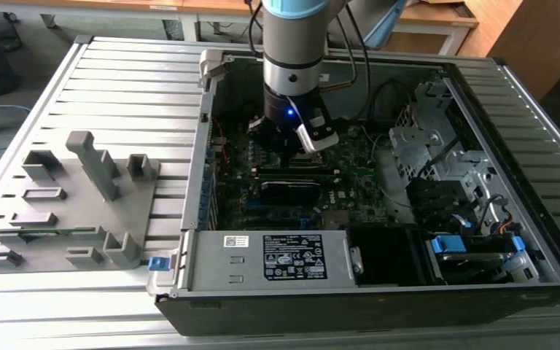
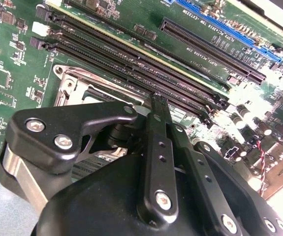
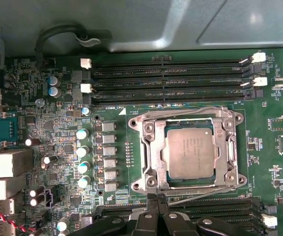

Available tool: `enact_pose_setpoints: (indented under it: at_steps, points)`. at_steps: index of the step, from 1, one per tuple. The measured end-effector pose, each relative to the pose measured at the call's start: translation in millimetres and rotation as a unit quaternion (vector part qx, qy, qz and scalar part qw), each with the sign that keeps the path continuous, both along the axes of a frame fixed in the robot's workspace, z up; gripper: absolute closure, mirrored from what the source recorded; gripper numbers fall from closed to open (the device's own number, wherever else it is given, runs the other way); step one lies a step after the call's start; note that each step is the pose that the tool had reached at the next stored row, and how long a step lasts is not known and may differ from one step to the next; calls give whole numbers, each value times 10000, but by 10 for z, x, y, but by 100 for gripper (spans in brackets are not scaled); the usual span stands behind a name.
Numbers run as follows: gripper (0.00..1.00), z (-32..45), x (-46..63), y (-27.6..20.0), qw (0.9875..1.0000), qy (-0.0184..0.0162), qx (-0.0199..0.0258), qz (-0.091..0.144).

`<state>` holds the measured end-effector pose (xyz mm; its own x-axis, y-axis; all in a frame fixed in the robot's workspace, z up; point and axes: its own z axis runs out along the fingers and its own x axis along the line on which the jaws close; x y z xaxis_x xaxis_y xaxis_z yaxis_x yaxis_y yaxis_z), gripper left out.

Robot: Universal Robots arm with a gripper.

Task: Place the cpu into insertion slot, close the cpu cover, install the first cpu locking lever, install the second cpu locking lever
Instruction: 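Install the second cpu locking lever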

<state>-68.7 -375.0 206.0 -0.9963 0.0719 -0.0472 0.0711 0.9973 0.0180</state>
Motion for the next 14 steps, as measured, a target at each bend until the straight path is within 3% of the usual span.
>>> enact_pose_setpoints:
  at_steps: [14]
  points:
    - [90,-17,-43,0,10000,1,-1,1]
